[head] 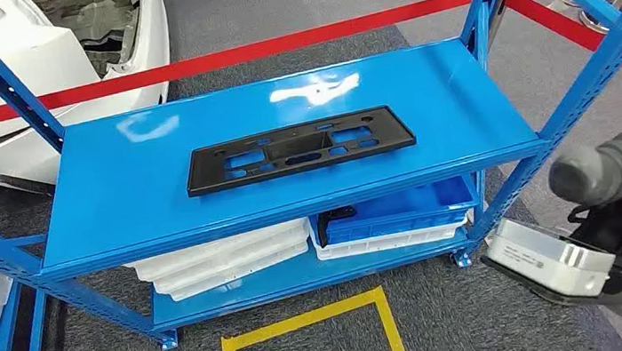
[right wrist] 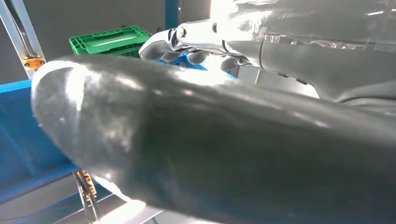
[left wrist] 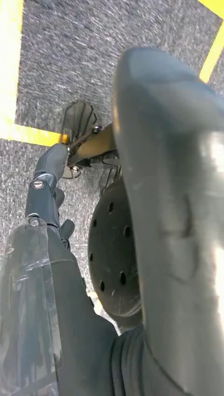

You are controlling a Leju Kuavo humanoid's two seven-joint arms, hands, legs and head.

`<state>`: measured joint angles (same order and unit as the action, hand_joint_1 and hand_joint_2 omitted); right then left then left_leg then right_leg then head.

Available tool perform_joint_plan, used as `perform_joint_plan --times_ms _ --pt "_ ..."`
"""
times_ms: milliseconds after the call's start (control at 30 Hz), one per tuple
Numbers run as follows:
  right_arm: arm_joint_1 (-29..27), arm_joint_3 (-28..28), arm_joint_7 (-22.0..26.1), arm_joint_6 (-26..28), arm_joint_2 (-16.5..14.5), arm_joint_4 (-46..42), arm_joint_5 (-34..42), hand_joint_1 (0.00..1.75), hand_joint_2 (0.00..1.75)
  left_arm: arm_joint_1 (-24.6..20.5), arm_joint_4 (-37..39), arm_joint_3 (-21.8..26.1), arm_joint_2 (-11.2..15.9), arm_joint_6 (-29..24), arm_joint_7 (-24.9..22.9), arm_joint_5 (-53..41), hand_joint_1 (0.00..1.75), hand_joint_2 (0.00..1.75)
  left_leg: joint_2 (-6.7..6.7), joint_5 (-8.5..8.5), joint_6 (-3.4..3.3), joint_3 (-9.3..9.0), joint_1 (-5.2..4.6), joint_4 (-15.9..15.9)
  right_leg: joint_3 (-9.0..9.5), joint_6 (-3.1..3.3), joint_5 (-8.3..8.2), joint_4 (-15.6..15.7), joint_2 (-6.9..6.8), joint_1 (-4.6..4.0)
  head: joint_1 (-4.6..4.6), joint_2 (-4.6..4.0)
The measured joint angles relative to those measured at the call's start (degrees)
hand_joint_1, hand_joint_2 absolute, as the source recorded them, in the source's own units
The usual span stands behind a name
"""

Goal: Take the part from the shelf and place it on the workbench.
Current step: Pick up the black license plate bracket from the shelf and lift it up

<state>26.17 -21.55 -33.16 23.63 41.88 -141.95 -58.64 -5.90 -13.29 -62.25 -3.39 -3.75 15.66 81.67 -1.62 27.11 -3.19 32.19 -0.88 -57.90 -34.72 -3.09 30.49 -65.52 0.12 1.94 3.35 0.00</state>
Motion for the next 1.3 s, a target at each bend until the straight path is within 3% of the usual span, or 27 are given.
perform_joint_plan --times_ms 67,100,200,433,600,733,867,1100,1233,1300 --pt "-0.1 0.0 0.0 0.0 0.0 0.1 0.1 0.0 0.0 0.0 0.0 0.0 0.0 0.0 0.0 0.0 0.0 0.0 -0.12 0.58 0.36 -0.37 -0.01 -0.3 0.64 0.16 -1.53 2.6 0.07 -0.15 0.06 0.0" --pt "-0.1 0.0 0.0 0.1 -0.1 0.2 0.2 0.0 0.0 -0.1 0.0 0.0 0.0 -0.1 0.1 0.0 0.0 0.0 -0.22 1.0 0.69 -0.53 -0.01 -0.5 1.12 0.54 -2.61 4.8 0.11 -0.27 0.08 0.0" --pt "0.0 0.0 -0.2 0.2 -0.2 0.4 1.5 0.0 0.0 -0.1 0.0 0.0 0.0 -0.1 0.2 0.1 0.0 0.0 -0.3 1.41 1.03 -0.32 -0.13 -0.9 1.5 1.58 -2.33 6.4 0.22 -0.59 -0.26 0.0" --pt "-0.1 0.0 -1.5 1.1 -0.2 1.1 7.0 0.0 0.0 -0.1 0.0 0.0 0.0 0.6 0.3 0.0 0.0 0.0 -0.27 1.55 1.25 -0.66 0.12 -0.3 1.63 2.38 -1.85 6.5 0.15 -0.97 -0.47 0.0" --pt "-0.7 1.0 -2.7 2.3 0.2 2.9 18.2 0.0 0.0 -0.1 0.0 0.0 0.0 1.0 0.1 0.1 0.0 0.0 -0.26 1.65 1.66 -0.83 0.35 -0.2 1.77 2.6 -1.72 6.5 0.15 -1.12 -0.46 0.0" --pt "-0.7 1.9 -5.5 0.2 1.2 5.5 31.2 0.0 0.0 -0.1 0.0 0.0 0.0 1.6 -0.2 0.7 0.0 0.0 -0.26 1.64 1.67 -0.87 0.38 -0.2 1.84 2.62 -1.7 6.5 0.15 -1.13 -0.45 0.0" --pt "-1.0 3.3 -6.8 -1.8 2.5 8.5 38.5 0.0 0.0 0.0 0.0 0.0 0.0 2.2 -0.4 1.0 0.0 0.0 -0.27 1.64 1.69 -0.87 0.3 -0.2 1.9 2.61 -1.71 6.5 0.14 -1.15 -0.45 0.0" --pt "-2.2 6.0 -4.4 0.6 4.6 11.4 41.0 0.0 0.0 0.0 0.0 0.0 0.1 2.9 0.1 1.6 0.0 0.0 -0.27 1.94 1.26 -0.77 -0.13 -0.6 2.06 2.13 -1.9 7.0 0.12 -0.73 -0.47 0.0" --pt "-2.6 7.0 -3.9 0.9 5.5 12.1 41.0 0.0 0.0 0.0 0.0 0.0 0.1 2.9 0.3 1.7 0.0 0.0 -0.2 1.35 0.47 -1.87 0.17 1.1 2.31 1.23 -2.62 6.1 0.13 -0.7 -0.42 0.0" --pt "-2.6 7.3 -3.9 0.9 5.9 12.3 41.0 0.0 0.0 0.0 0.0 0.0 0.1 2.9 0.3 1.7 0.0 0.0 -0.15 1.02 0.25 -2.65 0.53 1.9 0.88 0.85 -0.4 2.8 0.11 -0.63 -0.2 0.0"
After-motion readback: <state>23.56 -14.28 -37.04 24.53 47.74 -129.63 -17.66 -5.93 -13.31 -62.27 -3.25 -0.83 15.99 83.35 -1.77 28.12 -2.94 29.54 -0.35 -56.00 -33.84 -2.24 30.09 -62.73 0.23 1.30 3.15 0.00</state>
